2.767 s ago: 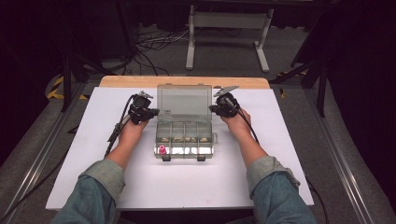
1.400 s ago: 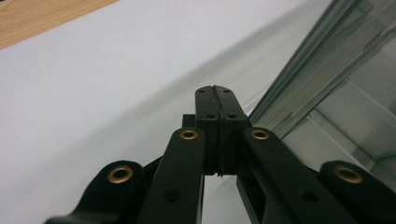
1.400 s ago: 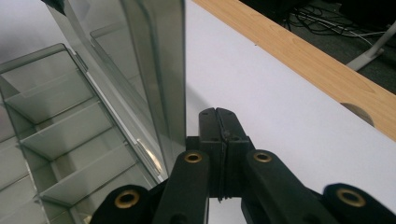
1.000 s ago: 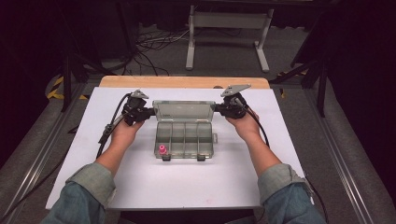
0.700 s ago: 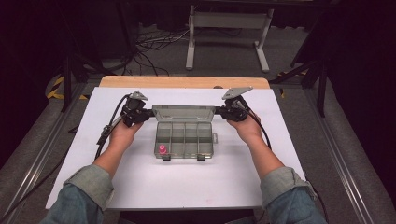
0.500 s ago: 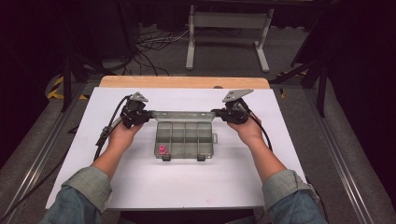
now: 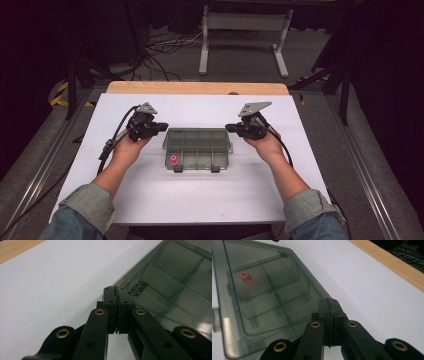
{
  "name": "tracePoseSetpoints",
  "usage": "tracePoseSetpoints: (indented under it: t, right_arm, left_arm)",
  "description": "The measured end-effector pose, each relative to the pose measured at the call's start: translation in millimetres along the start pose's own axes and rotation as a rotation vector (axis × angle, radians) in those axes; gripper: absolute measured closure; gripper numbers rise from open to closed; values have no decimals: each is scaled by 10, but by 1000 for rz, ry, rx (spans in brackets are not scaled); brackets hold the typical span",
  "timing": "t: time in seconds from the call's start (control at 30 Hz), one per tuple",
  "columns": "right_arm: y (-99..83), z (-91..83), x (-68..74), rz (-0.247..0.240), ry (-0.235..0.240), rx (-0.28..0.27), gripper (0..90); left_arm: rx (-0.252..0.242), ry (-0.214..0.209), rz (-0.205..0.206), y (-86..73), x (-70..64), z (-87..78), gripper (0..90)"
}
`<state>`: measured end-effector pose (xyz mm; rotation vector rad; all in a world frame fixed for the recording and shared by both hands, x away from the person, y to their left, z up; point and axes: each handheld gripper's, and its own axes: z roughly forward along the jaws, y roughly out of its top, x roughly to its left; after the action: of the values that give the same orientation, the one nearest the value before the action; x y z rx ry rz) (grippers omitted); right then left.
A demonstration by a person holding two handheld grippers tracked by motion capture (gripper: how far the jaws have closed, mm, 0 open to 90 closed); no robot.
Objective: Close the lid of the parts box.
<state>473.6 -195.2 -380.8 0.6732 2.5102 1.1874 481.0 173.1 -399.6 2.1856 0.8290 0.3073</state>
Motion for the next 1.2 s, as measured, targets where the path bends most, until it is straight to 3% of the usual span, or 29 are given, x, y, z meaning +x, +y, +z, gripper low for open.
tracePoseSetpoints:
  t: [0.2, 0.27, 0.4, 0.47, 0.8, 0.97, 1.2]
  right_arm:
    - [-14, -24, 64, -8, 27, 19, 900]
    - [-12, -34, 104, -19, 41, 33, 900]
    - [-9, -39, 142, -24, 60, 46, 900]
    - [-6, -37, 171, -32, 76, 61, 900]
    - [-18, -26, 280, -75, 119, 149, 900]
    - [-20, -41, 318, -89, 136, 168, 900]
    - [-25, -71, 368, -106, 158, 197, 900]
  left_arm:
    - [6, -17, 27, -3, -74, -64, 885]
    - [28, -54, 25, -3, -103, -79, 859]
    - [51, -86, 22, 5, -140, -93, 870]
    - [60, -87, 45, 13, -166, -106, 875]
    - [119, -187, 100, 19, -258, -159, 887]
    - [169, -200, 125, -1, -314, -139, 887]
    - [202, -233, 140, -21, -344, -162, 887]
